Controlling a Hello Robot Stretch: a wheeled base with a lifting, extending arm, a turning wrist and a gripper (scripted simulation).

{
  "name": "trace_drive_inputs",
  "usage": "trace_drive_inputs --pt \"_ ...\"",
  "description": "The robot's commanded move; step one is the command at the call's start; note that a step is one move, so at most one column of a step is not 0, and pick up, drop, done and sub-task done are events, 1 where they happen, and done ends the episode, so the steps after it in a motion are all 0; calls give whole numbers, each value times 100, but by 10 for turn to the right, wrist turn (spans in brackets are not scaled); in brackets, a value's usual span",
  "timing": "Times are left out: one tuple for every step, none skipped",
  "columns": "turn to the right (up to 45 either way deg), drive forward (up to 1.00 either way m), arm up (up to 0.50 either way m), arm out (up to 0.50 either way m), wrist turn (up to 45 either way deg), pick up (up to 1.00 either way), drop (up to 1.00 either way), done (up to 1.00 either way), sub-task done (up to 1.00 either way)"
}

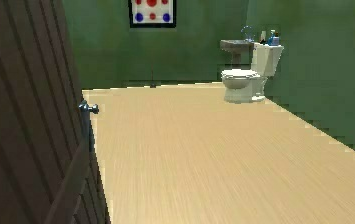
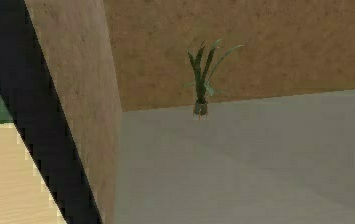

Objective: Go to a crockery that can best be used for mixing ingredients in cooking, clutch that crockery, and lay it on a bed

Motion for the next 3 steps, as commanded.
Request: trace_drive_inputs --pt "-30 0 0 0 0 0 0 0 0" --pt "0 90 0 0 0 0 0 0 0" --pt "-90 0 0 0 0 0 0 0 0"
